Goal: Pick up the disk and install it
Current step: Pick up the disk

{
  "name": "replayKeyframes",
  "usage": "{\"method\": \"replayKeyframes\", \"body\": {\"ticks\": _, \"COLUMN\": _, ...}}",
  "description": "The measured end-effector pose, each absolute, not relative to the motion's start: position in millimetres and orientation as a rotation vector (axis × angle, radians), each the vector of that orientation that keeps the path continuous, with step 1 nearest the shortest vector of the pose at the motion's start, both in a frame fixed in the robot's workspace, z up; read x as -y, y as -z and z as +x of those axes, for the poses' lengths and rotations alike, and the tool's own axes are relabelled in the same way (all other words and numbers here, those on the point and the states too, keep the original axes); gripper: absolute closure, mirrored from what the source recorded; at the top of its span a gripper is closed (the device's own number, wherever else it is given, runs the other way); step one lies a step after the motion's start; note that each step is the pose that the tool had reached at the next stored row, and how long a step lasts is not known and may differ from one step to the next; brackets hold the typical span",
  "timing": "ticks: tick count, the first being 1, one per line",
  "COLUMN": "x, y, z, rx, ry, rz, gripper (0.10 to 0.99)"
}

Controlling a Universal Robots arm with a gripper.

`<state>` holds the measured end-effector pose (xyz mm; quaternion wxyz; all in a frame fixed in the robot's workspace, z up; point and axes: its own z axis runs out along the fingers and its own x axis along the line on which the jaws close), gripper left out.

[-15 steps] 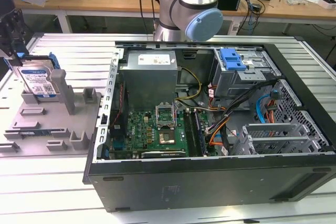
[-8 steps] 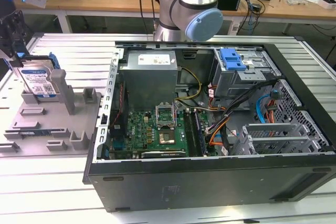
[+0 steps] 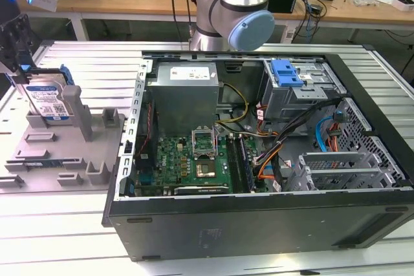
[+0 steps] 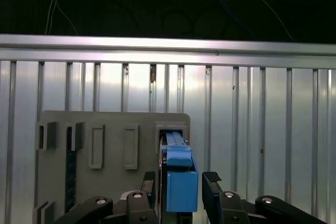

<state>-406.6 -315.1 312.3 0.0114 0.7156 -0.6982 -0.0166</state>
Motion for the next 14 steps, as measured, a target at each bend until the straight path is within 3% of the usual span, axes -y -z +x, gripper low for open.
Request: {"method": "replayKeyframes", "body": {"ticks": 14, "x": 315.1, "y": -303.2, "z": -407.3, "rx": 2.178, "ry": 0.052, "rz": 2.232, "gripper": 0.604}}
